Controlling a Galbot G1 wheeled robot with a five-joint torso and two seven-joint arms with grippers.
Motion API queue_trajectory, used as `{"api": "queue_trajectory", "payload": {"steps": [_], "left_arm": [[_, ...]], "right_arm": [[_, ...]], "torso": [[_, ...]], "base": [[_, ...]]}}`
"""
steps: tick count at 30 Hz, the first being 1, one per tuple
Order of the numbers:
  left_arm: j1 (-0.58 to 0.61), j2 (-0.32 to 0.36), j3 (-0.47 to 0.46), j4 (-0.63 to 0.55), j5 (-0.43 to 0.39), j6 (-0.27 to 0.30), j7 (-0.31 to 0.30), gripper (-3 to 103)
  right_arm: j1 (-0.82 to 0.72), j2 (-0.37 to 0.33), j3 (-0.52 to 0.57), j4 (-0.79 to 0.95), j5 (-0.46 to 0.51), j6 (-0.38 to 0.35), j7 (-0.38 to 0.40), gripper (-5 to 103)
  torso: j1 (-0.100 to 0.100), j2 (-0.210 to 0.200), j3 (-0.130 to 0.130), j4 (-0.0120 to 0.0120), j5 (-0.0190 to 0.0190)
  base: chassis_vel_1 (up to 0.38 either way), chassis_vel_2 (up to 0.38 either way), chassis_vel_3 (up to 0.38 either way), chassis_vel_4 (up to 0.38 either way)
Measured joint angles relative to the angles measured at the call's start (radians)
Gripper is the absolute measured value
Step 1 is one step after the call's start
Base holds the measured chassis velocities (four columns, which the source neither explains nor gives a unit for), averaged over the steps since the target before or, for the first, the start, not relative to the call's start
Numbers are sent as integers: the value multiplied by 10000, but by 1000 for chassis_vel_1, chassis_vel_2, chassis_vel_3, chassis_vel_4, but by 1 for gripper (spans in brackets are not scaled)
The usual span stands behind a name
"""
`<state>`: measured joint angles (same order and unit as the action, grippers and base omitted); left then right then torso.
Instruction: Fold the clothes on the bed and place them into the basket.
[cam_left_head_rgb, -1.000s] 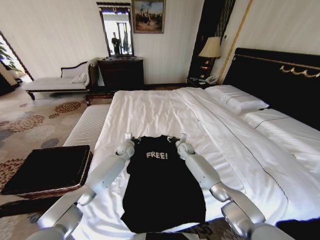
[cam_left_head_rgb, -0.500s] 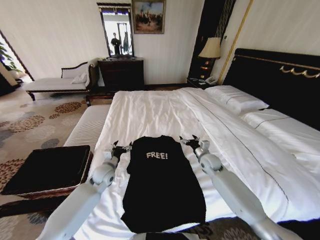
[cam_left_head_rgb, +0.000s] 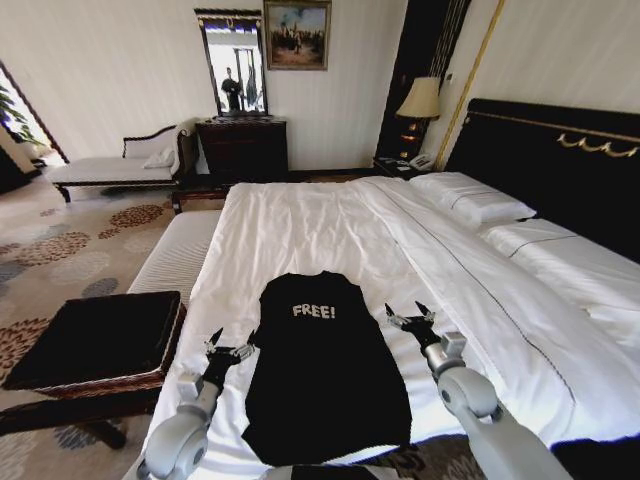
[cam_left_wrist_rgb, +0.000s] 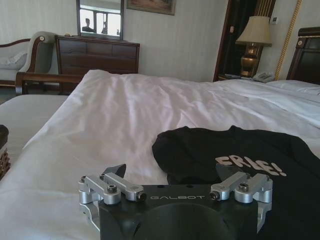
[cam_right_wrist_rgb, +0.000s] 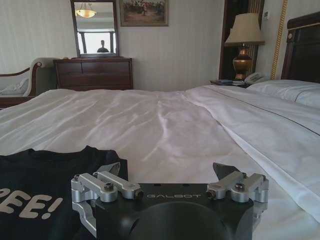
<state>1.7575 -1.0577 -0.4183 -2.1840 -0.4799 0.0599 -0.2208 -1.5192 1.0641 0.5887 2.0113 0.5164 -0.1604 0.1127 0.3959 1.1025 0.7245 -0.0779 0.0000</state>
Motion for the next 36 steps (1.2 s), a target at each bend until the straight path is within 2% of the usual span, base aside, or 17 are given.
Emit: {"api": "queue_trajectory", "payload": {"steps": [3,7,8,10,12,16,18,21,22,24,30,36], "left_arm": [[559,-22,-3,-143,90,-172,69,100],[1669,54,-151,-360,257,-886,117,100],[1669,54,-151,-360,257,-886,117,100],[2407,106,-378,-535,240,-1352,245,100],[2630,114,-433,-592,218,-1470,291,100],[4587,140,-616,-585,274,-2665,248,98],[4758,160,-631,-569,288,-2764,248,98],[6145,547,-515,-326,637,-3765,176,97],[6145,547,-515,-326,637,-3765,176,97],[6514,643,-321,-72,942,-4211,-5,97],[6535,567,-73,417,843,-4364,-157,94],[5415,466,217,952,57,-3643,123,84]], "right_arm": [[-352,197,188,136,-28,39,0,100],[-720,544,268,169,-130,65,-7,100],[-720,544,268,169,-130,65,-7,100],[-883,629,285,197,-165,59,0,100],[-927,631,295,197,-165,52,12,100],[-1139,493,379,-19,-141,-133,218,100],[-1147,481,382,-45,-135,-153,234,100],[-1155,372,411,-349,-105,-288,364,100],[-1155,372,411,-349,-105,-288,364,100],[-1140,287,441,-493,-82,-356,430,100],[-1111,204,522,-674,-38,-430,502,100],[-1044,288,532,-953,12,-436,541,100]], "torso": [[0,-1,1,1,-2],[1,-3,2,-1,0],[1,-3,2,-1,0],[3,-3,2,2,0],[3,-3,2,1,0],[2,-2,2,1,-2],[2,-2,2,3,-1],[2,-2,3,0,3],[2,-2,3,0,3],[2,-3,2,1,0],[2,-3,3,1,1],[2,-3,2,-1,-2]], "base": [[0,0,0,0],[0,0,0,0],[0,0,0,0],[0,0,0,0],[0,0,0,0],[0,0,0,0],[0,0,0,0],[0,0,0,0],[0,0,0,0],[0,0,0,0],[0,0,0,0],[0,0,0,0]]}}
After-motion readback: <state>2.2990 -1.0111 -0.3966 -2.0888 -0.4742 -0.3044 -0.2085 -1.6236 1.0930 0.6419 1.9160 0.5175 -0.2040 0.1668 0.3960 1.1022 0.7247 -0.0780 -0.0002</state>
